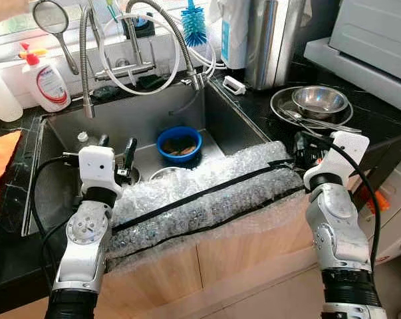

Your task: Kitchen organization

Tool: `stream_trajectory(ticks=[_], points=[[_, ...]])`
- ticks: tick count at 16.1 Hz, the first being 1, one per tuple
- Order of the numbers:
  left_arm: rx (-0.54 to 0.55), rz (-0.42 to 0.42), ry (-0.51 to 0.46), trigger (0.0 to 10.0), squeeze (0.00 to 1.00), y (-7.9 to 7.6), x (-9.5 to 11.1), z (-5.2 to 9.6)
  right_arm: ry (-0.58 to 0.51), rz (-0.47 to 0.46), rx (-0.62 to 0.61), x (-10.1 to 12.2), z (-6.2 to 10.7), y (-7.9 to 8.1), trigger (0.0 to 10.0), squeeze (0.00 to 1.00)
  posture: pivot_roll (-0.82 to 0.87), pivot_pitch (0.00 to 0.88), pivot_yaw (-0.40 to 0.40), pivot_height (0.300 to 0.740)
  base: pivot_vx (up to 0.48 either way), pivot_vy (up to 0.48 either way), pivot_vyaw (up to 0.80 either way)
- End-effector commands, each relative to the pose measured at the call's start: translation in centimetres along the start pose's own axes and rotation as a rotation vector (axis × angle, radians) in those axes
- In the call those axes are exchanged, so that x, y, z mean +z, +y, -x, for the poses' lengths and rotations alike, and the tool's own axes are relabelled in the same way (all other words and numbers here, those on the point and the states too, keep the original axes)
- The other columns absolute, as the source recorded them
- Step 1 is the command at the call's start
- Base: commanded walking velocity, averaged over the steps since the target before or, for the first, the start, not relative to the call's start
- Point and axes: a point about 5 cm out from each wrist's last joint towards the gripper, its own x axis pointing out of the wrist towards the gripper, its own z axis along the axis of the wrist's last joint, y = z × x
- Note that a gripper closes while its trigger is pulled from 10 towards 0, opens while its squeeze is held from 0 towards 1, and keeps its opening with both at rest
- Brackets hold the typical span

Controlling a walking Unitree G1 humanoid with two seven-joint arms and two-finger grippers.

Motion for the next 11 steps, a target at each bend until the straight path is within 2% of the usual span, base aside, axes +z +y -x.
stream_trajectory(ticks=[1, 5, 6, 7, 11], points=[[0.007, -0.021, -0.006, 10.0, 0.00, 0.24, 0.14, 0.04, 0.009, -0.009, -0.001, 0.08, -0.29, 0.33, 10.0, 0.00, -0.13, 0.000, 0.093, 0.740, 0.000, 0.000, 0.00], [0.005, -0.019, -0.005, 10.0, 0.00, 0.17, 0.11, 0.08, -0.001, -0.009, -0.010, 0.31, -0.39, 0.30, 10.0, 0.00, -0.13, 0.000, 0.093, 0.740, 0.000, 0.000, 0.00], [0.004, -0.019, -0.005, 10.0, 0.00, 0.15, 0.12, 0.08, -0.007, -0.011, -0.007, 0.38, -0.39, 0.33, 2.9, 0.00, -0.13, 0.000, 0.094, 0.740, 0.000, 0.000, 0.00], [0.004, -0.019, -0.005, 10.0, 0.00, 0.13, 0.11, 0.08, -0.010, -0.011, -0.004, 0.43, -0.38, 0.35, 0.0, 0.00, -0.13, 0.000, 0.092, 0.740, 0.000, 0.000, 0.00], [0.007, -0.018, -0.006, 10.0, 0.00, 0.12, 0.12, 0.08, -0.022, -0.013, 0.002, 0.68, -0.46, 0.49, 0.0, 0.00, -0.13, 0.000, 0.091, 0.740, 0.000, 0.000, 0.00]])
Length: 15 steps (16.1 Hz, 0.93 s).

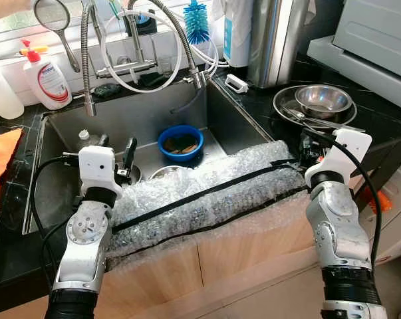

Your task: Kitchen organization

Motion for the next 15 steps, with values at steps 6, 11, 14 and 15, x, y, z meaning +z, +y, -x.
stream_trajectory(ticks=[6, 11, 14, 15], points=[[0.004, -0.015, -0.006, 10.0, 0.00, 0.04, 0.12, 0.06, -0.020, -0.001, 0.000, 0.54, -0.33, 0.48, 10.0, 0.00, -0.13, 0.000, 0.092, 0.740, 0.000, 0.000, 0.00], [0.001, -0.014, -0.005, 10.0, 0.00, -0.01, 0.10, 0.02, -0.034, -0.010, 0.009, 0.85, -0.35, 0.68, 0.0, 0.00, -0.13, 0.000, 0.093, 0.740, 0.000, 0.000, 0.00], [-0.003, -0.023, -0.012, 10.0, 0.00, -0.02, 0.20, -0.14, -0.036, -0.014, 0.023, 0.84, -0.29, 0.96, 4.0, 0.00, -0.13, 0.000, 0.093, 0.740, 0.000, 0.000, 0.00], [-0.003, -0.023, -0.012, 10.0, 0.00, -0.02, 0.20, -0.15, -0.035, -0.016, 0.025, 0.82, -0.30, 1.01, 8.6, 0.00, -0.13, 0.000, 0.093, 0.740, 0.000, 0.000, 0.00]])
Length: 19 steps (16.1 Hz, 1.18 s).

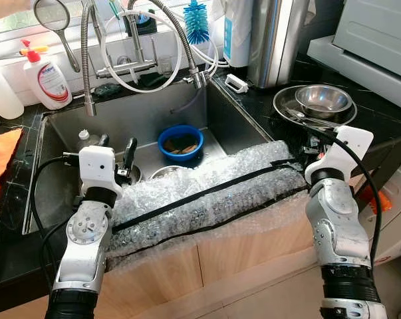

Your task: Kitchen organization

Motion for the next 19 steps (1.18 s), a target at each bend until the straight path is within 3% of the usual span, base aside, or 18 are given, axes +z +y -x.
stream_trajectory(ticks=[1, 7, 8, 9, 11, 12, 13, 14, 19], points=[[-0.002, -0.021, -0.012, 10.0, 0.00, 0.0, 0.2, -0.1, -0.007, -0.009, 0.026, 0.3, -0.2, 0.8, 10.0, 0.00, -0.13, 0.000, 0.091, 0.740, 0.000, 0.000, 0.00], [0.002, -0.025, -0.015, 10.0, 0.00, 0.0, 0.2, -0.2, -0.004, -0.015, 0.036, 0.3, -0.3, 1.0, 10.0, 0.00, -0.13, 0.000, 0.090, 0.740, 0.000, 0.000, 0.00], [0.001, -0.029, -0.018, 10.0, 0.00, 0.0, 0.3, -0.2, -0.011, -0.019, 0.041, 0.4, -0.3, 1.1, 4.4, 0.00, -0.13, 0.000, 0.090, 0.740, 0.000, 0.000, 0.00], [0.001, -0.032, -0.019, 10.0, 0.00, 0.0, 0.3, -0.2, -0.018, -0.023, 0.049, 0.5, -0.3, 1.2, 0.0, 0.00, -0.13, 0.000, 0.089, 0.740, 0.000, 0.000, 0.00], [0.002, -0.035, -0.020, 10.0, 0.00, 0.0, 0.3, -0.2, -0.028, -0.027, 0.062, 0.6, -0.2, 1.4, 0.0, 0.00, -0.13, 0.000, 0.089, 0.740, 0.000, 0.000, 0.00], [0.002, -0.040, -0.022, 10.0, 0.00, 0.0, 0.4, -0.3, -0.030, -0.030, 0.065, 0.7, -0.2, 1.5, 1.4, 0.00, -0.13, 0.000, 0.089, 0.740, 0.000, 0.000, 0.00], [0.001, -0.043, -0.023, 10.0, 0.00, 0.0, 0.4, -0.3, -0.029, -0.030, 0.068, 0.7, -0.2, 1.5, 7.5, 0.00, -0.13, 0.000, 0.089, 0.740, 0.000, 0.000, 0.00], [0.002, -0.046, -0.025, 10.0, 0.00, 0.0, 0.4, -0.3, -0.028, -0.029, 0.068, 0.7, -0.2, 1.6, 10.0, 0.00, -0.13, 0.000, 0.089, 0.740, 0.000, 0.000, 0.00], [0.002, -0.048, -0.027, 10.0, 0.00, 0.0, 0.4, -0.3, -0.066, -0.048, 0.074, 1.3, -0.3, 1.7, 10.0, 0.00, -0.13, 0.000, 0.091, 0.740, 0.000, 0.000, 0.00]])
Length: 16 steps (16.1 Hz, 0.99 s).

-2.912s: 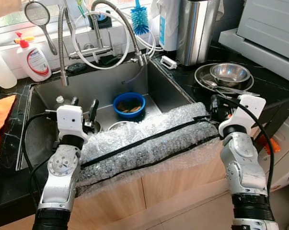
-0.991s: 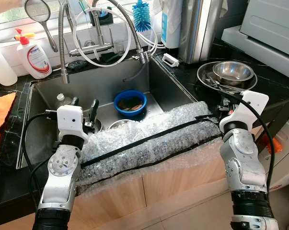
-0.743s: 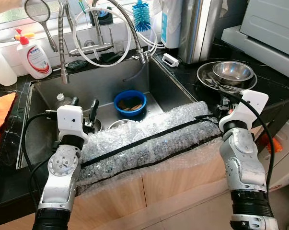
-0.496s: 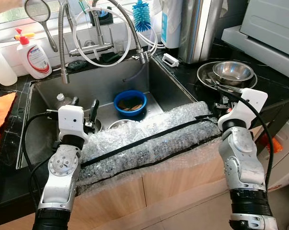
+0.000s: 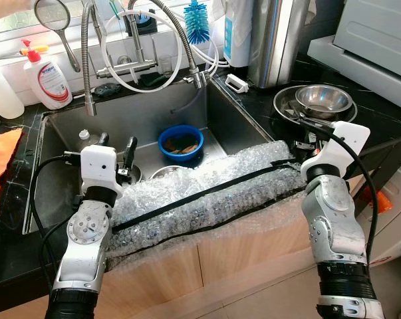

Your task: Kitchen organization

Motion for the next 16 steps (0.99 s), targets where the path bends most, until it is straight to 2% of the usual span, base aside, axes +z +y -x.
stream_trajectory(ticks=[1, 7, 8, 10, 16], points=[[0.004, -0.012, -0.011, 10.0, 0.00, 0.0, 0.2, -0.3, -0.061, -0.027, 0.045, 1.2, -0.2, 0.9, 10.0, 0.00, -0.13, 0.000, 0.091, 0.740, 0.000, 0.000, 0.00], [0.009, -0.011, -0.013, 10.0, 0.00, 0.0, 0.2, -0.3, -0.117, -0.028, 0.109, 2.2, -0.1, 1.8, 10.0, 0.00, -0.13, 0.000, 0.087, 0.740, 0.000, 0.000, 0.00], [0.009, -0.011, -0.012, 10.0, 0.00, 0.0, 0.2, -0.3, -0.145, -0.014, 0.117, 2.6, 0.0, 1.9, 10.0, 1.00, -0.13, 0.000, 0.086, 0.740, 0.000, 0.000, 0.00], [0.007, -0.009, -0.011, 10.0, 0.00, 0.0, 0.2, -0.3, -0.170, -0.004, 0.112, 2.9, 0.3, 2.0, 10.0, 1.00, -0.13, 0.000, 0.087, 0.740, 0.000, 0.000, 0.00], [0.001, -0.008, -0.006, 10.0, 0.00, -0.1, 0.1, -0.2, -0.135, -0.019, 0.038, 2.0, 1.0, 1.0, 10.0, 1.00, -0.13, 0.000, 0.086, 0.740, 0.000, 0.000, 0.00]])
